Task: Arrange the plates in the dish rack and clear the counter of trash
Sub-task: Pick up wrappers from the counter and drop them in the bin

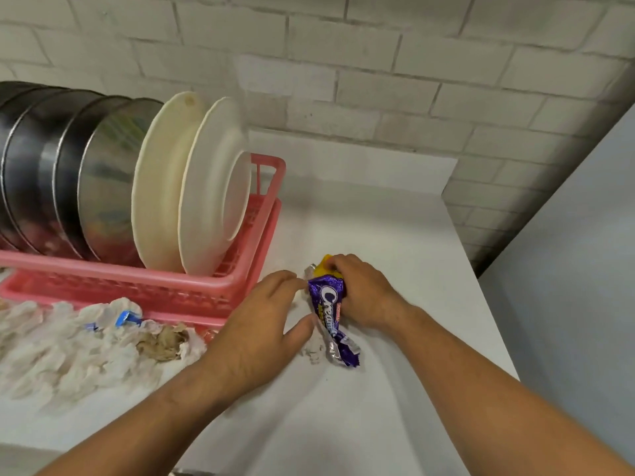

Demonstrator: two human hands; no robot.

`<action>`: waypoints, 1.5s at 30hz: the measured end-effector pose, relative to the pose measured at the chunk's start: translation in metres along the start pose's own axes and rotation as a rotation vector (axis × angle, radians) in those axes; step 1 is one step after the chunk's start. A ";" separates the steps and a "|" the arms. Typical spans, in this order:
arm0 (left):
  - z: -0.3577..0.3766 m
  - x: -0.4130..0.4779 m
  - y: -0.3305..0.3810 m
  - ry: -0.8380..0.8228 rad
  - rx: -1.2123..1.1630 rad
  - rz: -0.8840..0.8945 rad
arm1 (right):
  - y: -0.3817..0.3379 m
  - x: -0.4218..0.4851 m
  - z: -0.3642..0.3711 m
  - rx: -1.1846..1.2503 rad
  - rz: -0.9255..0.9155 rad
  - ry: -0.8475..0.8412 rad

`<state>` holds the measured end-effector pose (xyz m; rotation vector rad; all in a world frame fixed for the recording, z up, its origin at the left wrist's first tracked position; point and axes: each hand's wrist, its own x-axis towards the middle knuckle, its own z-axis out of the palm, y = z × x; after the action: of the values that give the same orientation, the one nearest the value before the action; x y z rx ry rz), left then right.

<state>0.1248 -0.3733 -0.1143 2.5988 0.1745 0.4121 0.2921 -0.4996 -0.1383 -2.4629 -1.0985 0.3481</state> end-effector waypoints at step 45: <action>0.004 0.072 0.045 0.102 -0.134 -0.001 | 0.028 -0.080 -0.030 0.526 0.322 0.368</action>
<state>0.1964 -0.3997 -0.0772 2.4475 0.1771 0.5377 0.2688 -0.5846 -0.1204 -2.1022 -0.3920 0.2264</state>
